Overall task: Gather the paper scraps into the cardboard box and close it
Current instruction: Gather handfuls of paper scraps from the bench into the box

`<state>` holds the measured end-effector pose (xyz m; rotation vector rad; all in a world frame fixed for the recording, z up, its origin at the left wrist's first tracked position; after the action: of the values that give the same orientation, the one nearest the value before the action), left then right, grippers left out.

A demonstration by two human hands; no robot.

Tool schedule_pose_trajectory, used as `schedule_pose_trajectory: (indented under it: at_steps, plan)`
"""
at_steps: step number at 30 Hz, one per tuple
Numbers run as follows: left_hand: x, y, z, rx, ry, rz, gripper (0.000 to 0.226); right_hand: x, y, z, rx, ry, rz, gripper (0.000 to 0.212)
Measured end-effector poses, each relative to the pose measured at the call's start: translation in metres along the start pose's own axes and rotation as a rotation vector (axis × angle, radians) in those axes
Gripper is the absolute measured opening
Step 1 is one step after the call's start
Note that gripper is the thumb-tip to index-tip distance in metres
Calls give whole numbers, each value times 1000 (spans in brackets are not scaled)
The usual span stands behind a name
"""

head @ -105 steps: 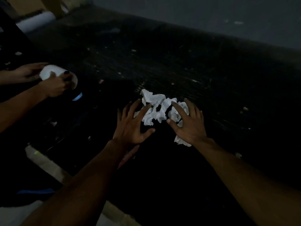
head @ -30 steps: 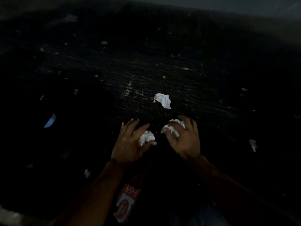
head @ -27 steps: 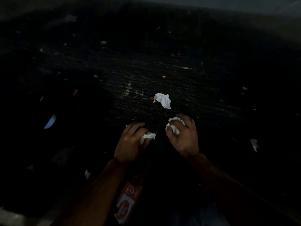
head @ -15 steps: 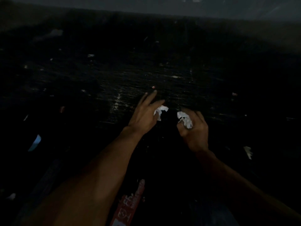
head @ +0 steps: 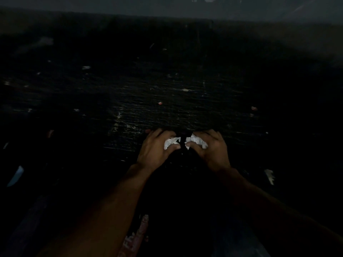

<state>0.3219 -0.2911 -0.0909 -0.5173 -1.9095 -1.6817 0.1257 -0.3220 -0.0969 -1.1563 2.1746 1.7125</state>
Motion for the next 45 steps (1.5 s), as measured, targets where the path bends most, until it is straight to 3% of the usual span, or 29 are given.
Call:
schedule_pose_trajectory:
  at_steps: [4, 10, 18, 24, 32, 38, 45]
  plan:
    - [14, 19, 21, 0, 157, 189, 58, -4, 21, -5, -9, -168, -251, 48]
    - [51, 63, 51, 89, 251, 244, 66, -28, 66, 2, 81, -120, -467, 51]
    - [132, 115, 94, 268, 141, 112, 74, -69, 151, 8, 134, 128, -493, 53]
    - [199, 131, 135, 311, -9, 237, 72, -83, 239, 47, 237, 234, -395, 52]
    - [297, 86, 205, 291, -169, 314, 63, -61, 361, 153, 267, 165, -197, 56]
    - [396, 33, 228, 187, -277, 358, 63, -14, 458, 219, 341, 71, -77, 56]
    - [558, -59, 228, 91, -451, 440, 64, 87, 588, 284, 569, 11, 99, 55]
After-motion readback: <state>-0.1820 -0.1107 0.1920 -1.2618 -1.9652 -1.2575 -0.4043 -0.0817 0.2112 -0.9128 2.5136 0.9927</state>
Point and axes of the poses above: each hand's wrist, its own z-axis away from the middle knuckle, its own y-axis out of the back of the hand, x = y × z, the point moved 2 cm from there along -z, towards the middle knuckle, and after that the axes turned 10 degrees about y, right-handed, at the moved point
